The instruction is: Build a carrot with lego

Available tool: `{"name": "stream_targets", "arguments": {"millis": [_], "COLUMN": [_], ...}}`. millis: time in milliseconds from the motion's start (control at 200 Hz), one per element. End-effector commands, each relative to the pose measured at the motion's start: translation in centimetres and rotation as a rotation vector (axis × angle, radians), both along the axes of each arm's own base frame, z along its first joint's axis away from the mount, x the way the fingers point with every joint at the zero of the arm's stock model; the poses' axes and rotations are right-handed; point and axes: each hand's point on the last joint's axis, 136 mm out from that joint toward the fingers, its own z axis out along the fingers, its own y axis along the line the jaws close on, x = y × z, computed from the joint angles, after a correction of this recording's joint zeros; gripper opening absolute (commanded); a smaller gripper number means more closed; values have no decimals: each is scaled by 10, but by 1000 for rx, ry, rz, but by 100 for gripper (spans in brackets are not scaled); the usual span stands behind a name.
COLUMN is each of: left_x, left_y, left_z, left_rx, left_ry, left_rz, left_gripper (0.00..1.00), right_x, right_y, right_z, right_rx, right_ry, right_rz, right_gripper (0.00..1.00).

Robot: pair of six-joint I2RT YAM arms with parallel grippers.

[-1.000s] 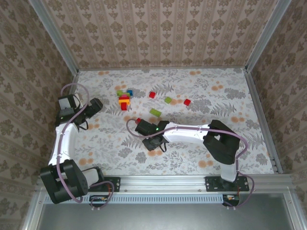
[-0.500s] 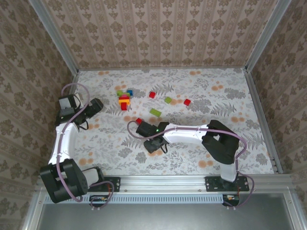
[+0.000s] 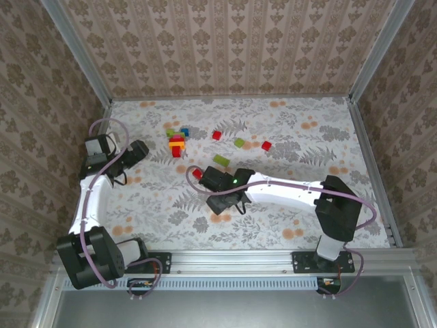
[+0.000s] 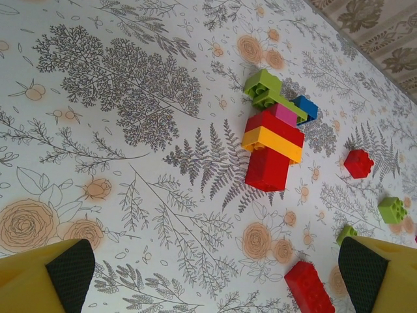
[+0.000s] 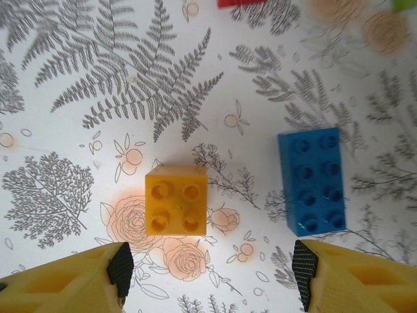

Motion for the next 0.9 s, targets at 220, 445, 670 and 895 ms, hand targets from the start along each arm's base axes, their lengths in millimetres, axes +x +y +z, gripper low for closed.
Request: {"name": "stream_targets", "arguments": {"millis": [220,445,670,895], "left_x": [5,6,6,6], "left_y": [-9,-10,-11,-11], "left_z": [8,11,13,13], "left_rx": [10,7,2,3], "left_ry": [-37,-48,-56,-57], "left_rz": [-52,-57,-60,-60], "left_gripper": [100,100,100,100], "right_x": [46,60,57,57], "right_y": [-44,-52,-51,-48], "right_z": [-21,-44,-66,-71], "right_rx": [-109,-103,-125,-120], "right_ry": [39,114,159,177], "right_rz": [-6,-31,-25,-16], "right_gripper": [69,68,68,67]}}
